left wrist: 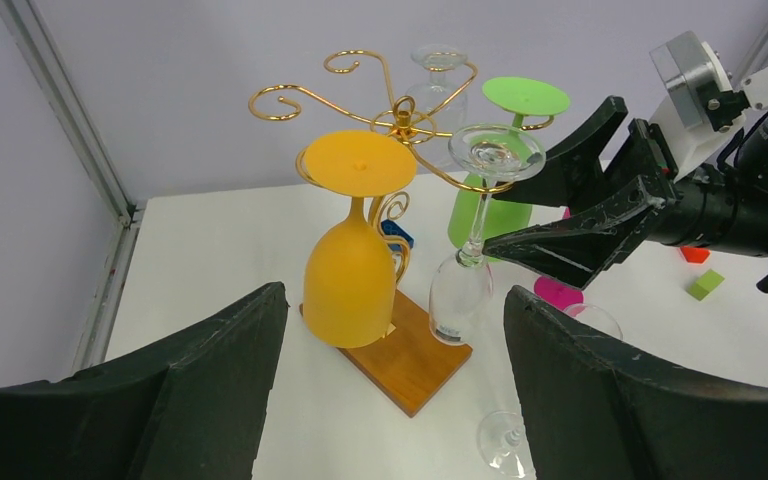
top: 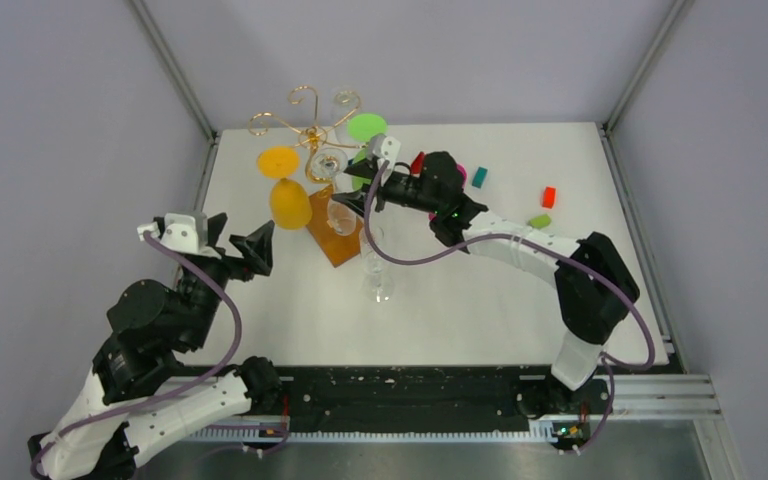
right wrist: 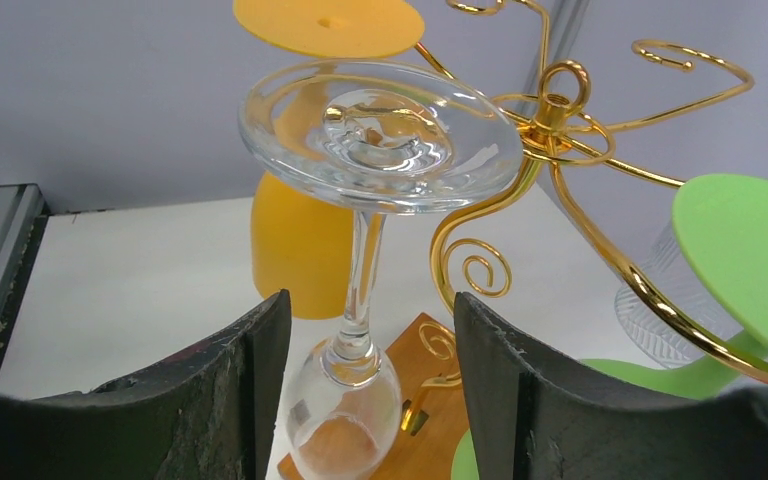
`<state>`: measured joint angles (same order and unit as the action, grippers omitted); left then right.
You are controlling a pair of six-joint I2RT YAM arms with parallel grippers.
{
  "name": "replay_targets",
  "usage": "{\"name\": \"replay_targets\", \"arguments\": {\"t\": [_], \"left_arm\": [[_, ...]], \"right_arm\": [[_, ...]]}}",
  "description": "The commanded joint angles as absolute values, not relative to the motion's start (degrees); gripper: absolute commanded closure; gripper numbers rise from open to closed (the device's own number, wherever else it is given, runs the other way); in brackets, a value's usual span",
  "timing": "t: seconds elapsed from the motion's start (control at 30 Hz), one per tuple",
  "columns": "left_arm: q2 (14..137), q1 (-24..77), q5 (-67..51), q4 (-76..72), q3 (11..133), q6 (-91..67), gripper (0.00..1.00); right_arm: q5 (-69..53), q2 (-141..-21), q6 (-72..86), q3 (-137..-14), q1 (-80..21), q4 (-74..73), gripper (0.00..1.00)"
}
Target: Place the wine glass upside down on the wine glass rack
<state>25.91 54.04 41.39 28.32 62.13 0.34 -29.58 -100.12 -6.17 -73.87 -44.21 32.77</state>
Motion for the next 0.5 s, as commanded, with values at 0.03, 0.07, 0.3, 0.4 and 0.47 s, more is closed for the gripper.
{"name": "replay_targets", "arguments": {"t": [0.03, 0.07, 0.3, 0.4, 0.47], "left_arm": [[25.6, 53.9, 41.2, 27.5, 62.3, 0.3, 0.16], [25.6, 53.9, 41.2, 27.5, 62.3, 0.2, 0.16], [25.1, 53.9, 40.8, 27.4, 62.0, 0.2, 0.16], [24.7, 53.9, 40.5, 26.8, 61.8, -1.2, 0.16], [24.4, 53.9, 40.4, 26.6, 61.7, -1.6, 0.16]], "right_arm": [[-29.7, -95.3, -5.4, -72.3, -44.1, 35.7, 0.4], [-29.6, -94.8, -5.4, -71.8, -44.1, 35.8, 0.4], [-28.2, -90.5, -5.2, -67.4, -44.1, 36.5, 0.4], [-27.7, -88.4, -4.9, -65.6, -44.1, 36.1, 0.4], [-27.8, -87.0, -4.5, -64.2, -44.1, 36.0, 0.4]]}}
